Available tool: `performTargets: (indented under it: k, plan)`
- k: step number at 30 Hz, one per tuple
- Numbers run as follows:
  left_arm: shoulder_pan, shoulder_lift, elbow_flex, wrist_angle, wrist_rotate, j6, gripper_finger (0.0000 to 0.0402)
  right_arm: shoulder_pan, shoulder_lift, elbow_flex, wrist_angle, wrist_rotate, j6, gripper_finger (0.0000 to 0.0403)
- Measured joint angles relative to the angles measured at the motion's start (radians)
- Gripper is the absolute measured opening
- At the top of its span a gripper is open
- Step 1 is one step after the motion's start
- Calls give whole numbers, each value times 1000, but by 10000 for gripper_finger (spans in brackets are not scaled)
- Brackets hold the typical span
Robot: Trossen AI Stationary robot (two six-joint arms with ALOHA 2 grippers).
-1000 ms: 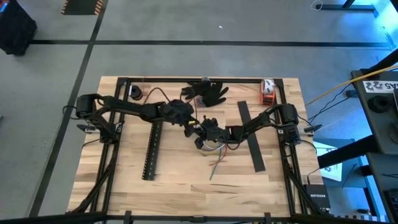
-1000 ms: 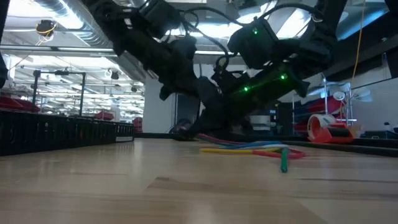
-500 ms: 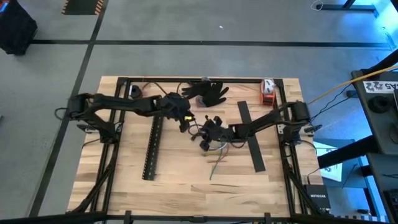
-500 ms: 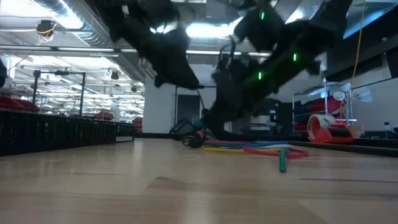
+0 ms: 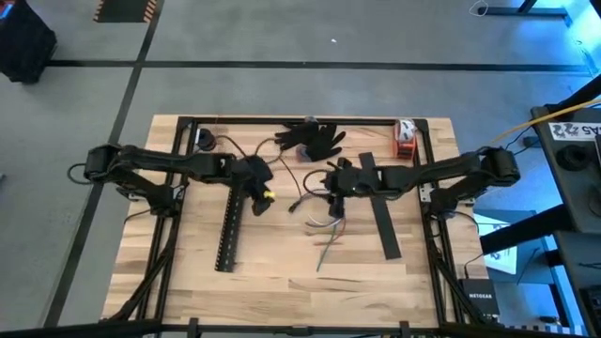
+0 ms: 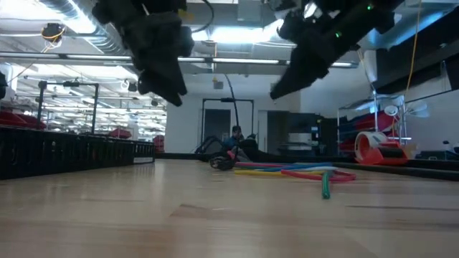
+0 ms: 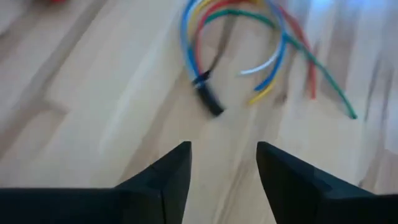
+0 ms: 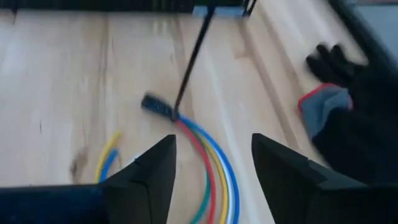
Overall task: Ziptie cables
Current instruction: Put the black zip tied cables wires into the black cable duct
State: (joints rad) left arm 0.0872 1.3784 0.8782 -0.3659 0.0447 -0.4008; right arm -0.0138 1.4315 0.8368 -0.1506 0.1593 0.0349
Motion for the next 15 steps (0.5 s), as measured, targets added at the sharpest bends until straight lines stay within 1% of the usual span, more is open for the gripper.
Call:
performTargets:
  k: [5,10,11,13,15]
  plan:
    - [-16,101,-36,228,-49,32,169,-49,11,0,-57,-39,-11,202]
    - [-32,256,-38,402,-54,56,169,-61,11,1,-129,-39,-14,202]
    - [-37,284,-36,423,-70,58,169,-60,11,1,-136,-39,-20,202]
    - [-49,337,-22,439,-147,58,169,-60,11,1,-163,-39,-46,202]
    - [-56,383,-13,437,-250,53,168,-60,11,1,-166,-38,-75,202]
